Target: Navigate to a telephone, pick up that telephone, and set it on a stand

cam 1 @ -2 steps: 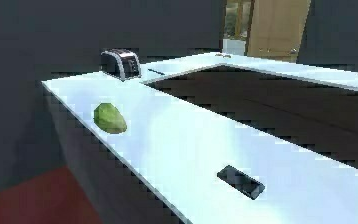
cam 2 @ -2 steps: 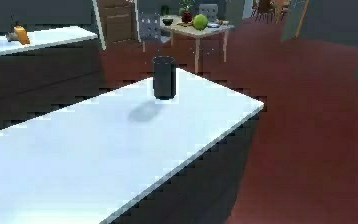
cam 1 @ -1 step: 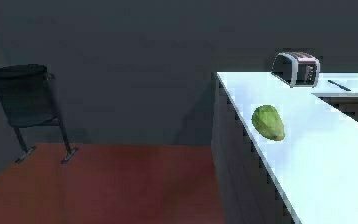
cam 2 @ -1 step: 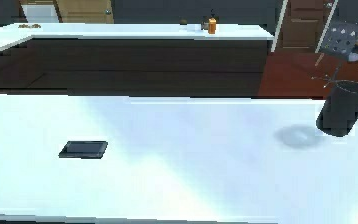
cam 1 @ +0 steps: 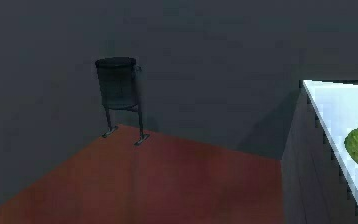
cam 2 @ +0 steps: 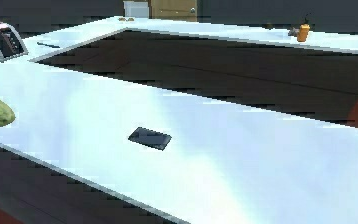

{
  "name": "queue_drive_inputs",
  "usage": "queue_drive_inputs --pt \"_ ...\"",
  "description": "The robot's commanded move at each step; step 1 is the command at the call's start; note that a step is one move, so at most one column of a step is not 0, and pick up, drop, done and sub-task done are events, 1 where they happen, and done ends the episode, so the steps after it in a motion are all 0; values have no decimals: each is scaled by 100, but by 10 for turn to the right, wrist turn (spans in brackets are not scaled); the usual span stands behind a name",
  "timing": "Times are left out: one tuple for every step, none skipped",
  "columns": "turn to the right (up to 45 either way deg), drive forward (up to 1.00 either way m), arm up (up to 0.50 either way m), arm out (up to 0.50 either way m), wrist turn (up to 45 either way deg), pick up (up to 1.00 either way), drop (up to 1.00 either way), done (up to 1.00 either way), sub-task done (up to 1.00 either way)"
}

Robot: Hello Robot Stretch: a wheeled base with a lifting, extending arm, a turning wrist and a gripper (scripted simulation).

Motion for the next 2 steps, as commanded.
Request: queue_drive_inputs --pt "0 0 50 0 0 0 0 0 0" --pt "0 0 38 0 0 0 0 0 0"
